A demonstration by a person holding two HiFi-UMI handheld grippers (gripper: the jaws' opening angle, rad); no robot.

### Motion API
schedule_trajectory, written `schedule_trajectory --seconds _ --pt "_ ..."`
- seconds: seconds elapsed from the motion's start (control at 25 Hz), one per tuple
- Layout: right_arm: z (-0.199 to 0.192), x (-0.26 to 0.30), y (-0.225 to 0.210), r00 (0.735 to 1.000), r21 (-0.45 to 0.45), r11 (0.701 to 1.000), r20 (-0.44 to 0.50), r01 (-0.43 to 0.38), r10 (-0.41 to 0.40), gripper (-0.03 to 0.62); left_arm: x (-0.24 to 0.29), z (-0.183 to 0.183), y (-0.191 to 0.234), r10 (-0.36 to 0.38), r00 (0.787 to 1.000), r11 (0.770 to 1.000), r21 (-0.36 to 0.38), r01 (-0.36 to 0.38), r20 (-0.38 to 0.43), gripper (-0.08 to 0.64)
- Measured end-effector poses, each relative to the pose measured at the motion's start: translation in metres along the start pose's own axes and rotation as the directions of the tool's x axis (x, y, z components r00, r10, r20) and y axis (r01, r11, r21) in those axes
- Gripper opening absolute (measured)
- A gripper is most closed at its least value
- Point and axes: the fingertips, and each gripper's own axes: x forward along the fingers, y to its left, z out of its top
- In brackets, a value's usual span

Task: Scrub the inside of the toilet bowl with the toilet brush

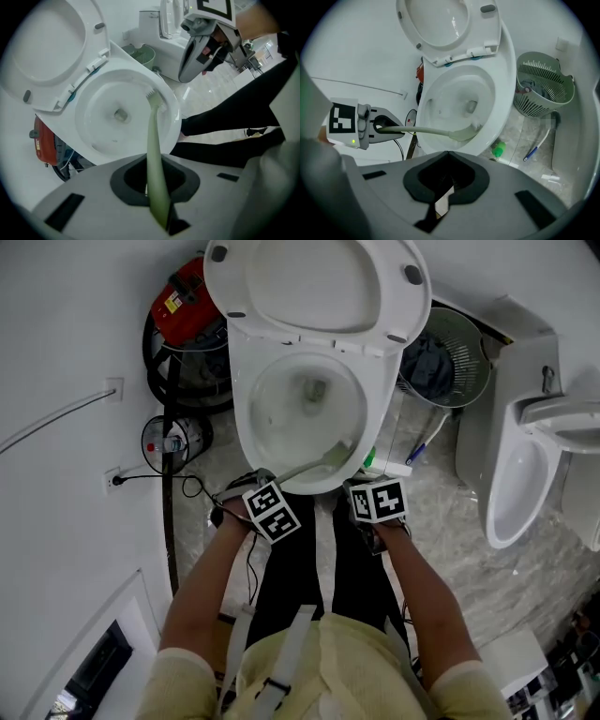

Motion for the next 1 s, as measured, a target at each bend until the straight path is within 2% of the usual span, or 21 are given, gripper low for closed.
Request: schedule_trajectory --seconds 0.28,0.48,0.76,1.0 --pt "0.004 0.012 0.017 1.000 -0.019 1.000 -0.029 0.004 -0.005 0.015 -0.003 -0.029 0.008 -0.011 0.999 0.996 0.086 0.015 -0.049 0.040" --pt "0.013 0.024 0.034 0.999 -0.016 1.000 -0.034 0.000 -0.001 0.015 -0.003 -0.052 0.021 -0.002 0.996 0.985 0.170 0.018 -0.094 0.040" --pt "0.031 0.039 0.058 1.000 -0.003 1.000 -0.030 -0.001 0.001 0.015 -0.009 -0.084 0.058 0.049 0.985 0.952 0.307 0.004 -0.164 0.040" --pt "0.044 0.045 0.072 1.000 0.020 1.000 -0.016 0.002 -0.002 0.015 -0.017 -0.099 0.093 0.105 0.975 0.928 0.372 -0.026 -0.193 0.040"
